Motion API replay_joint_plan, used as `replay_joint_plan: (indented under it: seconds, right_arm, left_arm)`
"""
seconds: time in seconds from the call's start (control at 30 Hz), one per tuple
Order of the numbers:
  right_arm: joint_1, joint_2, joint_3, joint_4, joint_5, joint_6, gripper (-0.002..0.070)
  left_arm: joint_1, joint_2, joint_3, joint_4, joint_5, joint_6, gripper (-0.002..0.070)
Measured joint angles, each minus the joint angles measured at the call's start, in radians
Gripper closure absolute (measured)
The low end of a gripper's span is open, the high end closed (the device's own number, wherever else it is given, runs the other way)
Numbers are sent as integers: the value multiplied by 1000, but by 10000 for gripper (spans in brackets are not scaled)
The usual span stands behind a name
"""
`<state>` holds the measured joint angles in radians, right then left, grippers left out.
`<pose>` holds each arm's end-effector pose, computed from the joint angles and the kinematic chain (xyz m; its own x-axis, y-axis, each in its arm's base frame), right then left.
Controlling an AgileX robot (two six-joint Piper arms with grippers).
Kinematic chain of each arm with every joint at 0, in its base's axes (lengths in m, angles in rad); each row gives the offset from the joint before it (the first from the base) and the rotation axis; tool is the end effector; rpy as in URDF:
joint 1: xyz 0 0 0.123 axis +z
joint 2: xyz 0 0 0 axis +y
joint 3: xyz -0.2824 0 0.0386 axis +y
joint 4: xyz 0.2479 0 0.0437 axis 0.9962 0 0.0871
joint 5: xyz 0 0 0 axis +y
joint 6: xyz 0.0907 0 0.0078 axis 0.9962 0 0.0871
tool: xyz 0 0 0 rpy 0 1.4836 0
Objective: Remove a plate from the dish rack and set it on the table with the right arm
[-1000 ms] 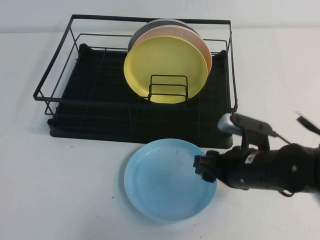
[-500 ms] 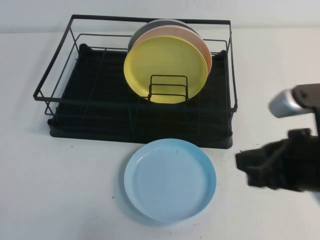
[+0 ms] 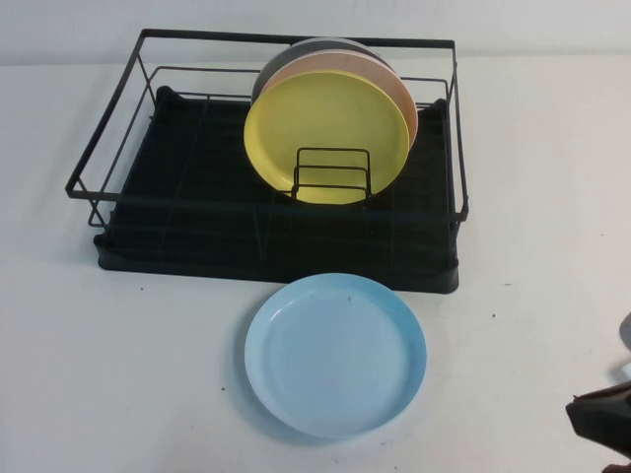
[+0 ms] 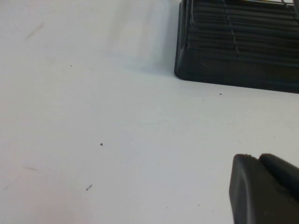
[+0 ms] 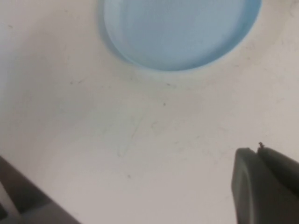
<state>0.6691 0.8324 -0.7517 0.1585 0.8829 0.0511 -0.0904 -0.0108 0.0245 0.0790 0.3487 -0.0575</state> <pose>0.1086 0.1000 0.3122 -0.6954 -0.3580 -0.6231 -0.5785 0.7932 0.1899 0.0532 -0.0024 0.1741 -0.2686 0.0412 -0.9624 0.0689 0.9973 0.0234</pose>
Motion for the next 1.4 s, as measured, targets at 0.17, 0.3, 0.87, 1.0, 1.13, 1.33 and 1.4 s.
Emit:
replay_joint_plan:
  seconds: [0.17, 0.3, 0.87, 1.0, 1.13, 1.33, 1.4]
  right_arm:
    - [-33, -34, 162, -81, -226, -28, 694]
    - [-223, -142, 363, -106, -510, -118, 694]
    - [-597, -835, 778, -28, -697, -138, 694]
    - [-597, -840, 782, -24, -667, -138, 694]
    - [-597, -840, 782, -24, -641, -140, 694]
    - [-597, -840, 782, -28, -586, -165, 694]
    - [-597, -840, 782, -23, -561, -183, 694]
  left_arm:
    - [0, 0, 0, 0, 0, 0, 679]
    - [0, 0, 0, 0, 0, 0, 679]
    - [0, 0, 0, 0, 0, 0, 679]
    - [0, 0, 0, 0, 0, 0, 679]
    - [0, 0, 0, 0, 0, 0, 679]
    - [0, 0, 0, 0, 0, 0, 679]
    - [0, 0, 0, 0, 0, 0, 679]
